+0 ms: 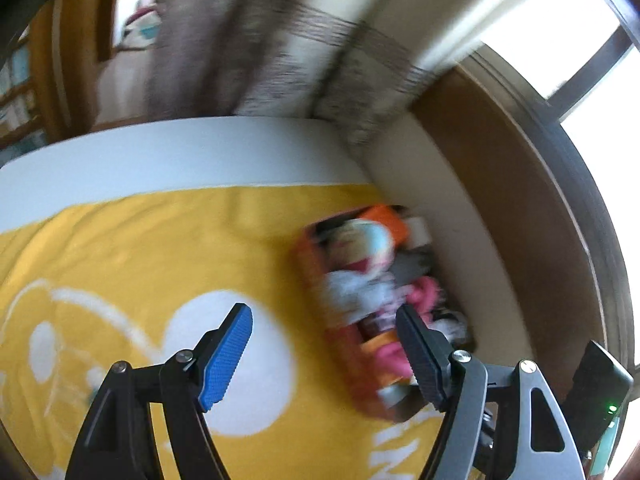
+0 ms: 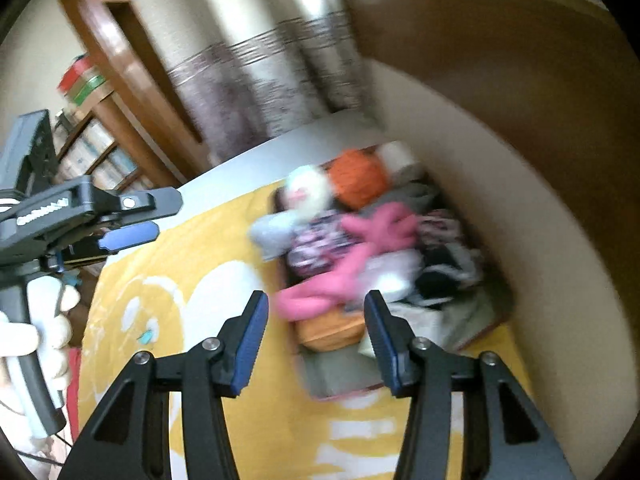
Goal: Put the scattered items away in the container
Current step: 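Move both tools back toward the teal binder clip on the rug, then grasp the teal binder clip with the right tool, then carry the teal binder clip to the tray and release it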
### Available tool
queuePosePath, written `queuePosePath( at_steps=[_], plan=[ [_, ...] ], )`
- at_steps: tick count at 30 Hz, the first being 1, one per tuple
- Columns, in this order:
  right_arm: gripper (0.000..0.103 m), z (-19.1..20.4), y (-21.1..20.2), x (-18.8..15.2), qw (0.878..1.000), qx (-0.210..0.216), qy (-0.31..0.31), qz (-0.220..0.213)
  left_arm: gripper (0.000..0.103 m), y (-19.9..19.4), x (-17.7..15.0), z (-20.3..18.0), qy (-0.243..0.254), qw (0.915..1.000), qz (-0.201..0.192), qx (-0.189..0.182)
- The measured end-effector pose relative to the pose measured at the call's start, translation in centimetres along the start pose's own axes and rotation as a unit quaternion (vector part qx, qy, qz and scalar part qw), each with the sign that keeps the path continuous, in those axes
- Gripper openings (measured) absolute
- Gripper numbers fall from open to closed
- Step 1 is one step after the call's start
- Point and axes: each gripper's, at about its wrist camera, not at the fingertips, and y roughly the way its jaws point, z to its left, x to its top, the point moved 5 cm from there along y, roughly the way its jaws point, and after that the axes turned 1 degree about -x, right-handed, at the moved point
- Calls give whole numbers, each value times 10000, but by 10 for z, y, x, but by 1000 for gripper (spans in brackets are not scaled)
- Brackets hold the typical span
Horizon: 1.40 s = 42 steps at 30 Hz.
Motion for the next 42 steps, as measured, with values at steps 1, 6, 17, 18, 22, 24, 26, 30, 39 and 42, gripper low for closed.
queuePosePath(
  at_steps=[1,6,17,18,22,24,26,30,39,42],
  plan=[
    [54,13,2,-3,9999,83,-110,22,76,-5,-3,13,-79,9999,-11,94],
    [54,88,26,-29,9945,618,-754,373,76,-43,-23,97,-658,9961,-94,575],
    [52,227,110,-96,9621,1101,-2128,1298,76,-121,-69,214,-1298,9857,-302,1029],
    [50,234,118,-99,9603,1077,-2183,1366,76,-123,-73,218,-1333,9853,-285,1029],
    [49,256,147,-101,9549,963,-2375,1498,76,-128,-89,239,-1493,9836,-188,992],
    [49,261,157,-103,9525,920,-2450,1559,76,-128,-94,247,-1541,9831,-158,980],
    [47,267,170,-105,9505,772,-2549,1600,76,-130,-99,251,-1569,9829,-118,960],
    [31,271,183,-105,9501,546,-2660,1533,76,-131,-105,255,-1578,9830,-60,931],
    [28,252,154,-95,9619,634,-2272,1385,76,-123,-101,233,-1366,9872,-13,828],
    [28,230,124,-78,9708,641,-2025,1117,76,-115,-94,207,-1199,9903,-2,702]
  ],
)
